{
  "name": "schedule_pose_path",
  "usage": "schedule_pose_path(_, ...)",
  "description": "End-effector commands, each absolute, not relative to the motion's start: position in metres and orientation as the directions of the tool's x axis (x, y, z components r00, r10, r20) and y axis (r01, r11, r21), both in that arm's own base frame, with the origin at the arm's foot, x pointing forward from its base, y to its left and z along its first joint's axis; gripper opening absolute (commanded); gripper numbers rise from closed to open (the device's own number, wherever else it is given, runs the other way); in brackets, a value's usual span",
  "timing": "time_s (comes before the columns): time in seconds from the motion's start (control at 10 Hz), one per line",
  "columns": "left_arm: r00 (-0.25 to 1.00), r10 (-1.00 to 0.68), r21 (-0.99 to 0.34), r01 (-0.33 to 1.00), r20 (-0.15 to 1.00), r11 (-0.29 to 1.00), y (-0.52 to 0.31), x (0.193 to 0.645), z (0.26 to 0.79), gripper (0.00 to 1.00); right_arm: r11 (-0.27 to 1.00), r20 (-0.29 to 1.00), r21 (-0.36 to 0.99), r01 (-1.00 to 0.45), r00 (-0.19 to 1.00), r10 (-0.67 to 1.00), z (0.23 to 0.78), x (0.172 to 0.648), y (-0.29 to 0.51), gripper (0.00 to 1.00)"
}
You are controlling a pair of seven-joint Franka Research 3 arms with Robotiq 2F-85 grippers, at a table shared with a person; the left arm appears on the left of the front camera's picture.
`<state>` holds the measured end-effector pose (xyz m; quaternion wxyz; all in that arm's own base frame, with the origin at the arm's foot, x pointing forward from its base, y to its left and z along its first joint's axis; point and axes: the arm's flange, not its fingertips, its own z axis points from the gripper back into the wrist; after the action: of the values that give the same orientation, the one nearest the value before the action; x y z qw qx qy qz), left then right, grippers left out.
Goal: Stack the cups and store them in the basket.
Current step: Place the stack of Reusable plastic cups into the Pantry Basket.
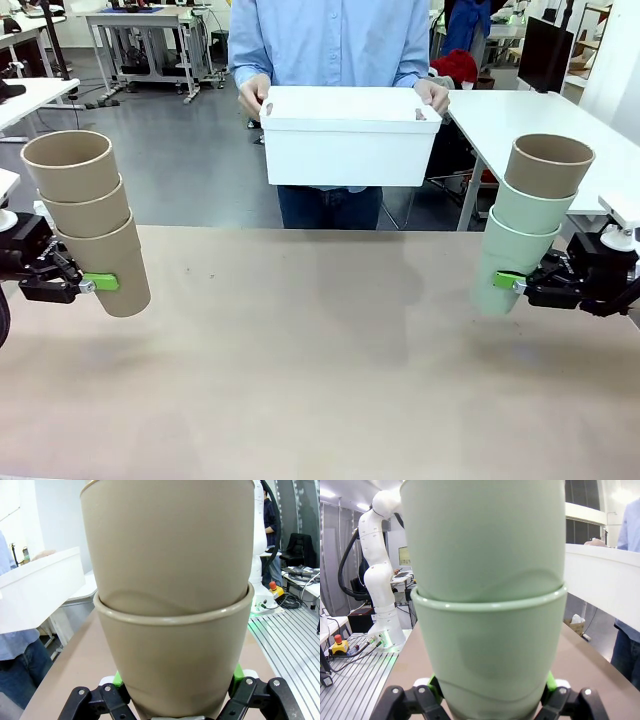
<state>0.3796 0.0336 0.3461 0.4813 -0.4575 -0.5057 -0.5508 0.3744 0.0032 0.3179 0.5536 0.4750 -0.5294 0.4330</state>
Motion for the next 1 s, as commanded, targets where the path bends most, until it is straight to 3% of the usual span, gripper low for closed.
schedule_pose_path(0.0, -0.129, -0.063, 0.127, 0.992, 0.99, -0.026, 0.0316, 0.3766, 0.3517, 0.85, 0.175, 0.998, 0.056, -0.983, 0.053, -0.022, 0.3222, 0.3747, 0.0027, 0.85)
schedule_pose_path(0.9, -0.129, -0.063, 0.127, 0.992, 0.99, -0.026, 0.0316, 0.3766, 0.3517, 0.85, 0.175, 0.998, 0.056, -0.983, 0.053, -0.022, 0.3222, 0.3747, 0.0027, 0.85)
